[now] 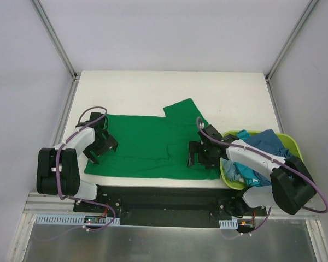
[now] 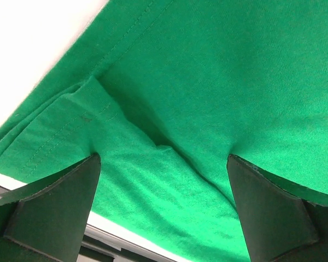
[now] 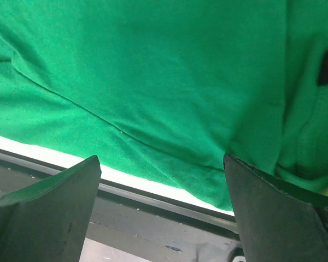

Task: Fold and stack the t-shirts
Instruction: Fold the flattened tshirt in 1/3 of the way, then grap the side of the flattened tshirt furthest away from the robot with both arms

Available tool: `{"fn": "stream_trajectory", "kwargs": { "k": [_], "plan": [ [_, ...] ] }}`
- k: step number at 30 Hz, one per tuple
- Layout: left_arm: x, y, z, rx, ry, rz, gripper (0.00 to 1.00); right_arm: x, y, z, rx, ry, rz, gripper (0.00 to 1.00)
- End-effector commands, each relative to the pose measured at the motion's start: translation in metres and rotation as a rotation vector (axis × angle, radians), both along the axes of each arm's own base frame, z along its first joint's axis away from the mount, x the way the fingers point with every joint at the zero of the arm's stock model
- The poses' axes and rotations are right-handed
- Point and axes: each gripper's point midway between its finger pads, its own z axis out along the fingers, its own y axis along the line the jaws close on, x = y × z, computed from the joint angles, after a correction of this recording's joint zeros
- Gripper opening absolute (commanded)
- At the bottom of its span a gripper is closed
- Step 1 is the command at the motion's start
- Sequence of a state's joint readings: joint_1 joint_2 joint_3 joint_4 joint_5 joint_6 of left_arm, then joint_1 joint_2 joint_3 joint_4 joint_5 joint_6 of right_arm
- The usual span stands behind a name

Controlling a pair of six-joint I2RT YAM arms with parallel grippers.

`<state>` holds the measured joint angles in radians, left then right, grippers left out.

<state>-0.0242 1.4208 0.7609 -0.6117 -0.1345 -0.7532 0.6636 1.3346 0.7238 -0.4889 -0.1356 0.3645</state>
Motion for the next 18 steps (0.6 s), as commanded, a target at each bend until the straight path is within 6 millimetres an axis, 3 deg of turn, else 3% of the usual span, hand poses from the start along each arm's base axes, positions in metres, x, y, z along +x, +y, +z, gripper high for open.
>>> {"fn": "stream_trajectory", "kwargs": {
  "k": [1,5,9,13,18],
  "plan": [
    [0.015,0.004,0.024,0.012,-0.059,0.024,0.99,0.027,-0.002,0.028,-0.032,-0.109,-0.019,0.96],
    [0.051,0.001,0.061,-0.002,-0.181,-0.011,0.99,0.071,0.012,0.068,-0.002,-0.239,0.003,0.96],
    [0.091,0.003,0.089,0.011,-0.263,-0.009,0.99,0.141,-0.014,0.096,-0.129,-0.416,-0.150,0.96],
    [0.139,0.016,0.098,0.000,-0.275,-0.013,0.99,0.214,-0.014,0.108,-0.101,-0.451,-0.198,0.96],
    [0.193,0.053,0.092,0.015,-0.274,0.036,0.99,0.290,0.006,0.100,-0.086,-0.448,-0.149,0.96]
  ]
}}
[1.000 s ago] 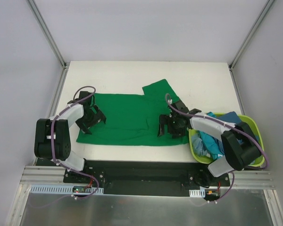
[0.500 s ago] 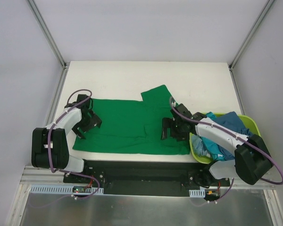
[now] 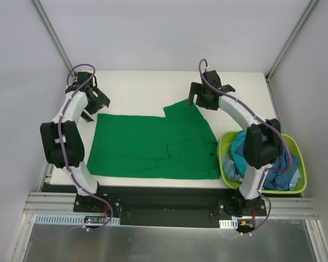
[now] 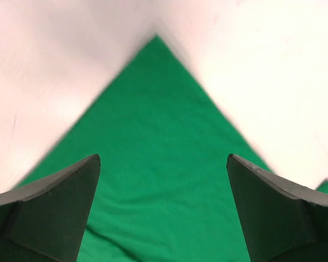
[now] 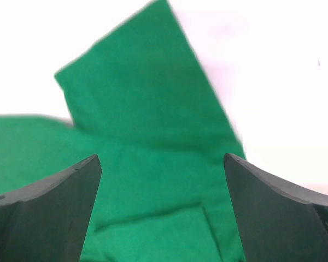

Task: Fold and stack the t-shirts
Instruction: Grap the side of the flattened tshirt furthest away from the robot with both arms

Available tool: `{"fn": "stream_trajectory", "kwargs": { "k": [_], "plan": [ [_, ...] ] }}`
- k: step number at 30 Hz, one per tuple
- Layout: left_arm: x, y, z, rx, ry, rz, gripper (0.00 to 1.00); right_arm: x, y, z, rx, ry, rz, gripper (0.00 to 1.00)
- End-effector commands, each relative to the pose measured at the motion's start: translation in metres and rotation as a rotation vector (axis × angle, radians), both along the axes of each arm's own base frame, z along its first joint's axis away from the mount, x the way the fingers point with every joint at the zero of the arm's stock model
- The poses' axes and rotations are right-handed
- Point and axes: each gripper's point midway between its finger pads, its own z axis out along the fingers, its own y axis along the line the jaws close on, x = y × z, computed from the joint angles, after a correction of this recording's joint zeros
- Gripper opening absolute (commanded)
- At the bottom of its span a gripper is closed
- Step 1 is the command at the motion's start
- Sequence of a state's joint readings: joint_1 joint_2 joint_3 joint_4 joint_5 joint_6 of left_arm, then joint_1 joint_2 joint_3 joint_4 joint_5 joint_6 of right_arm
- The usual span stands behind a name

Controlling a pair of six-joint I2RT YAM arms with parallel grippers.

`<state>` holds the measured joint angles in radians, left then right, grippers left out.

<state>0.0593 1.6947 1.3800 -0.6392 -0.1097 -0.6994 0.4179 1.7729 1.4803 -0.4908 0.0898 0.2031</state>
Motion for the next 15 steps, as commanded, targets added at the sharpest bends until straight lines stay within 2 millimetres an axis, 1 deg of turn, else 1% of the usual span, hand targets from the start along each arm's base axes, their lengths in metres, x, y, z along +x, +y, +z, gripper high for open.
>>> {"fn": "stream_trajectory", "kwargs": {
  "k": [1,2,3,4,5,6,7,8,9,11,14,15],
  "plan": [
    [0.033,0.032,-0.015,0.010,0.047,0.012,0.99,0.055,0.011,-0.008,-0.034,-0.018,0.061,0.96],
    [0.046,0.037,-0.016,0.005,0.040,0.008,0.99,0.068,0.014,-0.021,-0.028,0.002,0.061,0.96],
    [0.057,0.040,-0.025,0.004,0.050,-0.003,0.99,0.079,0.016,-0.024,-0.012,0.003,0.055,0.96],
    [0.067,0.042,-0.032,-0.010,0.066,-0.020,0.99,0.093,0.020,-0.022,0.019,-0.011,0.048,0.96],
    [0.078,0.039,-0.035,-0.042,0.060,-0.045,0.98,0.105,0.023,-0.022,0.054,-0.015,0.053,0.96],
    [0.084,0.039,-0.043,-0.054,0.072,-0.055,0.96,0.115,0.023,-0.028,0.072,-0.011,0.048,0.96],
    [0.091,0.038,-0.047,-0.075,0.068,-0.064,0.96,0.124,0.025,-0.032,0.088,-0.008,0.044,0.96],
    [0.094,0.038,-0.054,-0.080,0.076,-0.067,0.96,0.133,0.026,-0.033,0.109,-0.013,0.047,0.96],
    [0.096,0.040,-0.059,-0.088,0.085,-0.061,0.95,0.139,0.028,-0.039,0.128,-0.003,0.053,0.96],
    [0.096,0.038,-0.068,-0.129,0.099,-0.059,0.93,0.149,0.032,-0.049,0.151,0.006,0.068,0.96],
    [0.095,0.040,-0.078,-0.126,0.121,-0.063,0.88,0.159,0.035,-0.064,0.152,0.011,0.088,0.96],
    [0.095,0.039,-0.080,-0.130,0.124,-0.066,0.84,0.161,0.037,-0.070,0.150,0.017,0.091,0.96]
  ]
}}
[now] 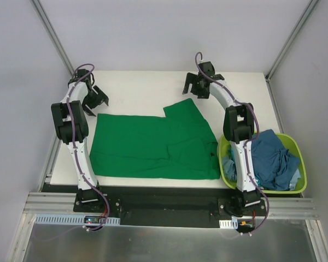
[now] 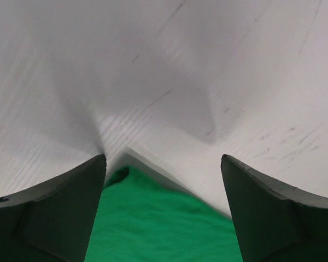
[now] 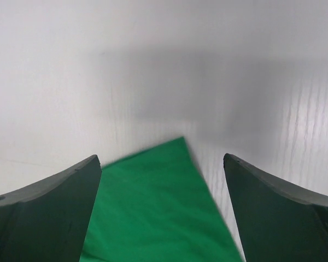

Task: Fold and stack the t-shirts
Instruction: Grap the side of the flattened tshirt furthest away from the robot with both arms

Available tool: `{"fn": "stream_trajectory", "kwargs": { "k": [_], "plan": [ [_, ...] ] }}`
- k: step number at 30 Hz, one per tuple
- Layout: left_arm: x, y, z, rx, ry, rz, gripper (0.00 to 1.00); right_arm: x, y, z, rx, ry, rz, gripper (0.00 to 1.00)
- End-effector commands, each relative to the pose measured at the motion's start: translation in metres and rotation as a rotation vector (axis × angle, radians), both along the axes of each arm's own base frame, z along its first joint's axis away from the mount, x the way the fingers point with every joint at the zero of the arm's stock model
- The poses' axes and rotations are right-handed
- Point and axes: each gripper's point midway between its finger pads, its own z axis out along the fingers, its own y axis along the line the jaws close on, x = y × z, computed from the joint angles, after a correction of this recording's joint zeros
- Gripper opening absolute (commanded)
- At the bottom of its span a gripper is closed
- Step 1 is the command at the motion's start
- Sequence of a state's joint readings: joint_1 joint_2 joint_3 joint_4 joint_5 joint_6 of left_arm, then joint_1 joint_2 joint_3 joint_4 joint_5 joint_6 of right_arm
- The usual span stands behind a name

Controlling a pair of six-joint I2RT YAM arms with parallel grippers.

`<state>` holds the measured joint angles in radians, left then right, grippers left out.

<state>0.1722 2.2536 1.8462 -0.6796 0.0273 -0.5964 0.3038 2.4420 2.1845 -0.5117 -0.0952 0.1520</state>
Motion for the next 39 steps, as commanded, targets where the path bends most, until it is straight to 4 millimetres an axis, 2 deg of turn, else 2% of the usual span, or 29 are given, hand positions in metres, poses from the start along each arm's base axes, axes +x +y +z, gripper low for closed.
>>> {"fn": "stream_trajectory", "kwargs": {
  "k": [1,7,9,11,15,21,25,31,33,35,36,37,39],
  "plan": [
    [0.001,-0.002,0.004,-0.042,0.005,-0.036,0.81,0.010,0.011,0.002,0.041,-0.007,0.052,0.96],
    [-0.002,-0.016,-0.015,-0.119,0.050,-0.055,0.61,-0.001,0.026,-0.020,0.098,0.064,0.098,0.98],
    [-0.007,-0.019,-0.018,-0.139,0.065,-0.053,0.52,-0.006,0.022,-0.027,0.076,0.096,0.082,0.97],
    [-0.017,-0.019,-0.021,-0.129,0.089,-0.049,0.41,-0.015,0.022,-0.033,0.068,0.119,0.092,0.94],
    [-0.032,-0.008,-0.021,-0.061,0.119,-0.032,0.26,-0.022,0.026,-0.035,0.064,0.123,0.117,0.82],
    [-0.032,-0.009,-0.015,-0.061,0.111,-0.057,0.00,-0.026,0.027,-0.033,-0.033,0.098,0.149,0.65],
    [-0.037,-0.006,-0.011,-0.034,0.117,-0.073,0.00,-0.028,0.016,-0.033,-0.111,0.096,0.127,0.59],
    [-0.041,-0.006,-0.005,-0.024,0.120,-0.138,0.00,-0.036,0.012,-0.037,-0.165,0.117,0.139,0.51],
    [-0.041,0.000,-0.001,0.005,0.122,-0.143,0.02,-0.037,0.009,-0.039,-0.183,0.118,0.135,0.35],
    [-0.041,0.003,0.006,0.022,0.115,-0.148,0.19,-0.036,0.007,-0.040,-0.194,0.116,0.124,0.13],
    [-0.039,0.004,0.010,0.030,0.104,-0.148,0.20,-0.035,0.008,-0.039,-0.191,0.112,0.126,0.06],
    [-0.038,0.006,0.016,0.042,0.098,-0.145,0.22,-0.034,0.008,-0.039,-0.188,0.107,0.130,0.00],
    [-0.037,0.015,0.027,0.093,0.085,-0.128,0.30,-0.030,0.012,-0.034,-0.180,0.083,0.140,0.00]
  ]
}}
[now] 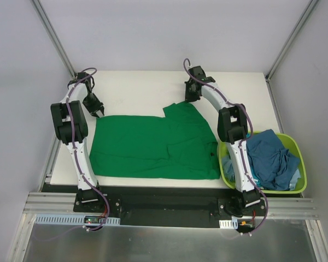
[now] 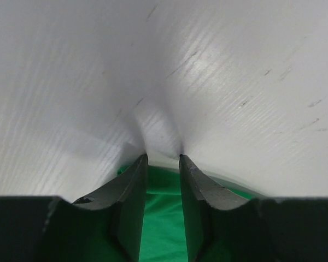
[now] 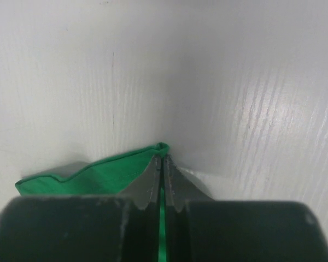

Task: Fold and stack the t-shirts
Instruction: Grap the side of the flattened tshirt furthest away from the robot with both arms

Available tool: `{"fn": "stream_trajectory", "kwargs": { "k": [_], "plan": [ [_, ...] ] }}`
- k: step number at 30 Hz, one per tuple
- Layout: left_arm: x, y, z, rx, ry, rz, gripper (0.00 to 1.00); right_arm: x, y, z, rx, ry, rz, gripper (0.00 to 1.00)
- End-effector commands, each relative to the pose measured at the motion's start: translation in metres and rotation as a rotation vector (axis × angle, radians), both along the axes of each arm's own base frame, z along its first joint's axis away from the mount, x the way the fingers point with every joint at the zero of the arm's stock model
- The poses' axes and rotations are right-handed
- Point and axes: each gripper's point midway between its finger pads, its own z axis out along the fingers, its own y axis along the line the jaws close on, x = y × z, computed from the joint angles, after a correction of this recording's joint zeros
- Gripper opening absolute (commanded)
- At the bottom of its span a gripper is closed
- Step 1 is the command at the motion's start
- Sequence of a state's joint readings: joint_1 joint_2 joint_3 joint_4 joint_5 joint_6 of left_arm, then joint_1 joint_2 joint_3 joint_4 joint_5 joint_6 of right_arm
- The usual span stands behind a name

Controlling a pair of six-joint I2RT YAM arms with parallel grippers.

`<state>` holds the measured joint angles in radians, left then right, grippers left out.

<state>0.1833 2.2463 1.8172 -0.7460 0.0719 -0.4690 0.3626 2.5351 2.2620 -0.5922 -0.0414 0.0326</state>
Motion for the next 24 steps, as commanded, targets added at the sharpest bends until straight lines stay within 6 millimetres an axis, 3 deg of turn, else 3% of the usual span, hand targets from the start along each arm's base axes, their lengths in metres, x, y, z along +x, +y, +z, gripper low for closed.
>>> {"fn": "stream_trajectory", "kwargs": {
  "k": [1,8,15,24],
  "plan": [
    [-0.010,0.022,0.040,0.136,-0.006,0.002,0.32,-0.013,-0.005,0.008,-0.041,0.019,0.018,0.00],
    [-0.009,0.028,0.056,0.162,-0.037,0.031,0.38,-0.012,0.004,0.025,-0.025,-0.043,0.081,0.00],
    [-0.001,0.010,0.027,0.054,-0.002,0.001,0.35,-0.018,0.005,0.017,-0.014,-0.017,0.092,0.00],
    [0.006,0.012,-0.001,0.052,0.043,0.004,0.34,-0.021,0.008,0.020,-0.003,-0.017,0.110,0.01]
  ]
}}
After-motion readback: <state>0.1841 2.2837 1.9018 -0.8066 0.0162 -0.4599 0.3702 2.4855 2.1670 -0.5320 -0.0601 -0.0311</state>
